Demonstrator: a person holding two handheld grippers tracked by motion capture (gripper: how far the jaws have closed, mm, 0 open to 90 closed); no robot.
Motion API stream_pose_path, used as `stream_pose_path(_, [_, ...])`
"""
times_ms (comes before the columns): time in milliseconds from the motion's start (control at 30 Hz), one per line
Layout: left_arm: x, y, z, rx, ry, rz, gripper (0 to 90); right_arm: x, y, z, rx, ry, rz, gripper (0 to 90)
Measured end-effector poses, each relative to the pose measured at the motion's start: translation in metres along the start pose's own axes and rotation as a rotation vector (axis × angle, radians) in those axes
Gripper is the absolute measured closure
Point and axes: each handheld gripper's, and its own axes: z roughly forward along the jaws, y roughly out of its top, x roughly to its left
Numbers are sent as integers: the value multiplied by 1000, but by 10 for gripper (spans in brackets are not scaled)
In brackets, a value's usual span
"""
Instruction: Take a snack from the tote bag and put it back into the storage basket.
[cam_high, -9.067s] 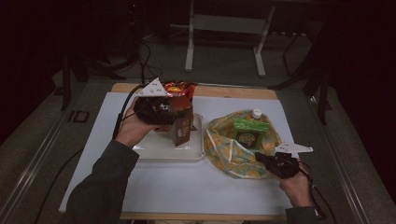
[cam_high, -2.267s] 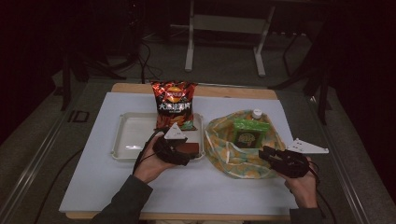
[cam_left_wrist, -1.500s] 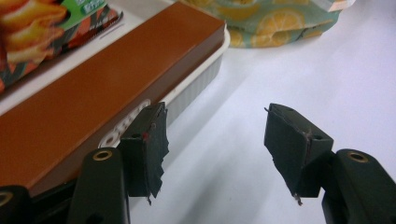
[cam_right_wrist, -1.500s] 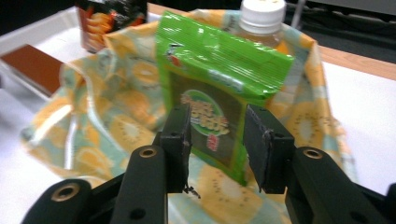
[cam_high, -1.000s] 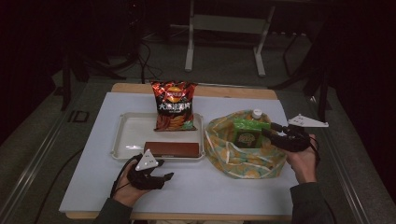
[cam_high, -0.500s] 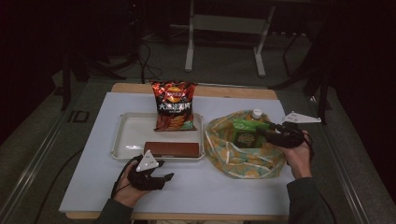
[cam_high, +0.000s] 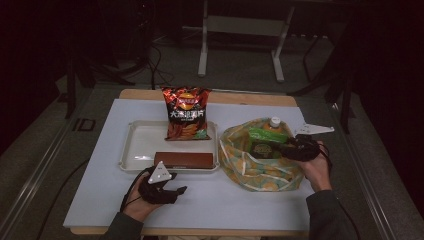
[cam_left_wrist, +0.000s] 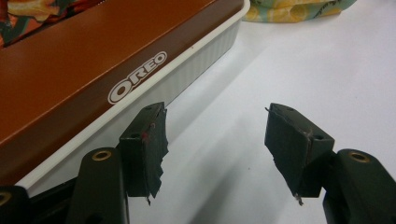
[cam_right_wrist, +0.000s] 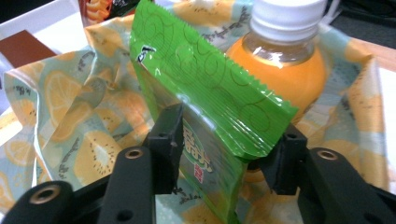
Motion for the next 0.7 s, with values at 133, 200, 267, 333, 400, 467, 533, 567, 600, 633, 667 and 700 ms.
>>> stream_pose_path(133, [-1,0,3,11,-6,6,383,2,0,2,6,13,-19,602])
stream_pose_path(200, [-2,0,5,14,-8,6,383,3,-1,2,2,19,-24,632])
stream_pose_path(267, [-3,0,6,17,-12,14,382,4,-1,2,-2,22,-32,666])
stream_pose_path(333, [-3,0,6,14,-12,16,383,5,-1,2,-9,20,-44,711])
stream_pose_path(400, [-3,0,6,7,-15,11,383,6,-1,1,-8,21,-55,731])
stream_pose_path(467, [-3,0,6,6,-14,12,384,6,-1,1,-9,22,-60,735])
stream_pose_path(533, [-2,0,6,3,-13,9,384,7,-1,0,-9,23,-70,742])
stream_pose_path(567, [-2,0,6,3,-13,8,383,8,0,-1,-9,20,-73,744])
stream_pose_path(600, [-2,0,6,4,-13,10,383,8,0,-2,-9,18,-79,745])
stream_pose_path(633, [-2,0,6,5,-14,11,383,8,1,-2,-11,16,-82,745])
stream_pose_path(667, [-2,0,6,5,-14,11,383,8,1,-2,-11,16,-82,745])
stream_pose_path(700, [-3,0,7,7,-14,12,383,9,1,-3,-12,13,-87,746])
